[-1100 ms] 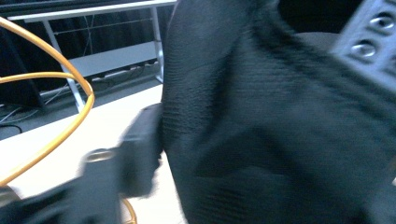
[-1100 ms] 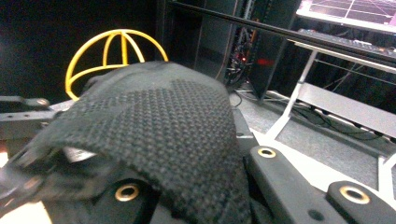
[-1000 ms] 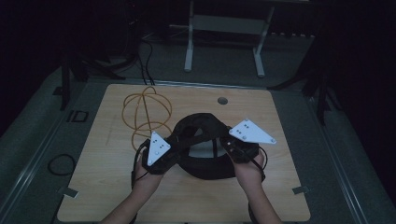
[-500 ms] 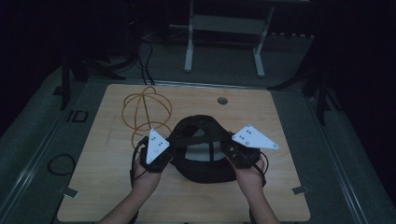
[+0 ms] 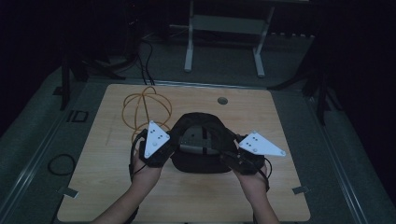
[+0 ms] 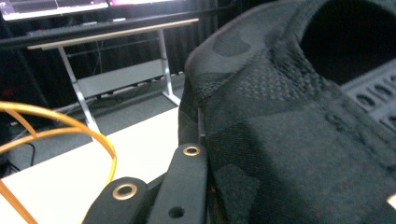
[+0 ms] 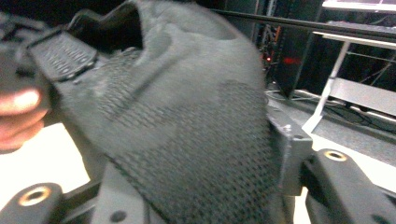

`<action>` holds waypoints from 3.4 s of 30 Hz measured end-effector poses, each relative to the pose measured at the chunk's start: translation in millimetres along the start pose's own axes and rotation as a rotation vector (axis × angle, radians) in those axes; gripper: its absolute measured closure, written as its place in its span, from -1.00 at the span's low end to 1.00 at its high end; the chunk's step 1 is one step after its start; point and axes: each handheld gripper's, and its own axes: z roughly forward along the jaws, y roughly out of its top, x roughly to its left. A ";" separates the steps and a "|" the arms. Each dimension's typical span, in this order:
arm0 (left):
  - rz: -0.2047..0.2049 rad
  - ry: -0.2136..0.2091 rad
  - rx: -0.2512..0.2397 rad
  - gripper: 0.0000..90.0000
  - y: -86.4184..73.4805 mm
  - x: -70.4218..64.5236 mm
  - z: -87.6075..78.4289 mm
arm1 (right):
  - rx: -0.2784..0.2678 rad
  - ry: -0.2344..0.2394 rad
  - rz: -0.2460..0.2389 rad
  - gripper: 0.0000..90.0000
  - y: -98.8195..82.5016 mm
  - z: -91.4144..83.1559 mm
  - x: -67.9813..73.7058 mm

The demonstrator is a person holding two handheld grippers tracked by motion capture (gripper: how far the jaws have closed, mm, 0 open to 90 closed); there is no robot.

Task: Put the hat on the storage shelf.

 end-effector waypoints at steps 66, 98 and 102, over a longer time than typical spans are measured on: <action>0.062 -0.638 -0.198 0.98 -17.3 34.7 -19.6 | 0.026 0.484 -0.271 0.96 3.1 -41.0 19.7; 0.033 -0.439 -0.106 0.03 -40.8 58.7 -43.8 | -0.081 0.327 -0.179 0.98 31.2 -57.8 -7.5; 0.002 -0.409 -0.061 -0.14 -63.2 65.1 -59.3 | -0.082 0.255 -0.181 0.98 41.7 -49.4 -15.2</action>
